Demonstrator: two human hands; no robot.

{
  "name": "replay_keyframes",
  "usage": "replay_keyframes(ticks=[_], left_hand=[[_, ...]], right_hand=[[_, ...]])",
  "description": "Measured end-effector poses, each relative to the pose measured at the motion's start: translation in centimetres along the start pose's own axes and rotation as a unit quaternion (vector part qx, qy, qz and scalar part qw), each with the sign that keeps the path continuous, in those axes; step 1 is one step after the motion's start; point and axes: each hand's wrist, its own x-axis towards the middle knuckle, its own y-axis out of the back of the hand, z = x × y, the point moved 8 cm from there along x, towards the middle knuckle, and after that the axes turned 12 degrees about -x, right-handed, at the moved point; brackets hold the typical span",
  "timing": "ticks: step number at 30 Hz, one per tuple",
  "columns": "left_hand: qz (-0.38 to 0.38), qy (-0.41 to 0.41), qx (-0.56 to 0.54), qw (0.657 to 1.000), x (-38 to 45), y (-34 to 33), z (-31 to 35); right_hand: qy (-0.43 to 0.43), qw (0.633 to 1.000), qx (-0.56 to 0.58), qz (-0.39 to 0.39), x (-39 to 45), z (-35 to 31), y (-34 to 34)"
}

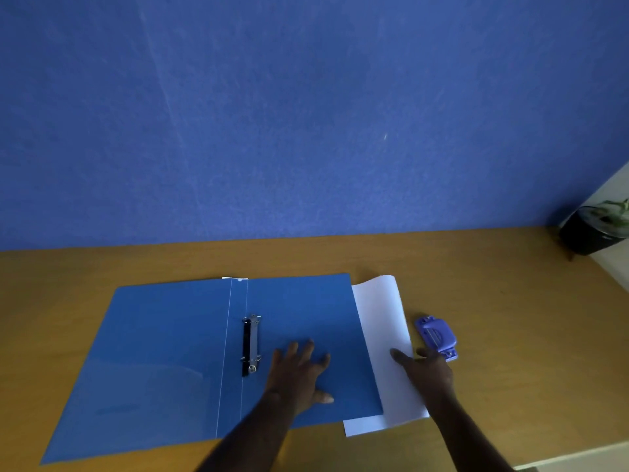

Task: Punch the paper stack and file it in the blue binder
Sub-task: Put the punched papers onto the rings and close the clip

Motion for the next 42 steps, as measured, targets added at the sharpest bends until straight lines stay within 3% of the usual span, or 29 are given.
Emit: replay_keyframes(ticks=[3, 7, 17, 23, 28, 32, 34, 37, 39, 42], left_hand=[[-0.003, 0.003, 0.002, 1.0, -0.1, -0.1, 0.0], [-0.01, 0.003, -0.006, 1.0, -0.2, 0.0, 0.1], [-0.003, -0.005, -0.011, 1.0, -0.3, -0.2, -0.2], [0.035, -0.011, -0.03, 0.999, -0.6, -0.2, -0.4], [0.048, -0.009, -0.04, 0.998, -0.6, 0.2, -0.4], [0.07, 0.009, -0.133, 0.989, -0.5, 1.1, -0.9], [0.107, 0.026, -0.324, 0.94, -0.5, 2.7, -1.3], [0.173, 0.019, -0.62, 0.765, -0.9, 6.2, -1.5], [0.186, 0.008, -0.705, 0.685, -1.2, 8.4, -1.7], [0.256, 0.008, -0.701, 0.666, -1.7, 10.5, -3.2]], right_hand=[[-0.003, 0.995, 0.072, -0.064, 0.2, -0.5, -1.2], [0.009, 0.987, 0.141, -0.076, 0.9, -1.6, 0.5], [0.11, 0.987, -0.112, 0.026, 2.3, -4.5, 3.1], [0.142, 0.978, -0.129, 0.084, 1.3, -6.0, 7.8], [0.161, 0.976, -0.047, 0.14, 1.3, -6.7, 12.6], [0.197, 0.966, 0.147, 0.078, 0.8, -7.6, 13.5], [0.205, 0.952, 0.224, 0.027, 0.1, -8.1, 12.7], [0.218, 0.938, 0.269, -0.035, -1.1, -9.0, 10.2], [0.233, 0.934, 0.267, -0.043, -1.9, -9.5, 8.5], [0.241, 0.938, 0.249, -0.028, -2.6, -9.7, 5.8]])
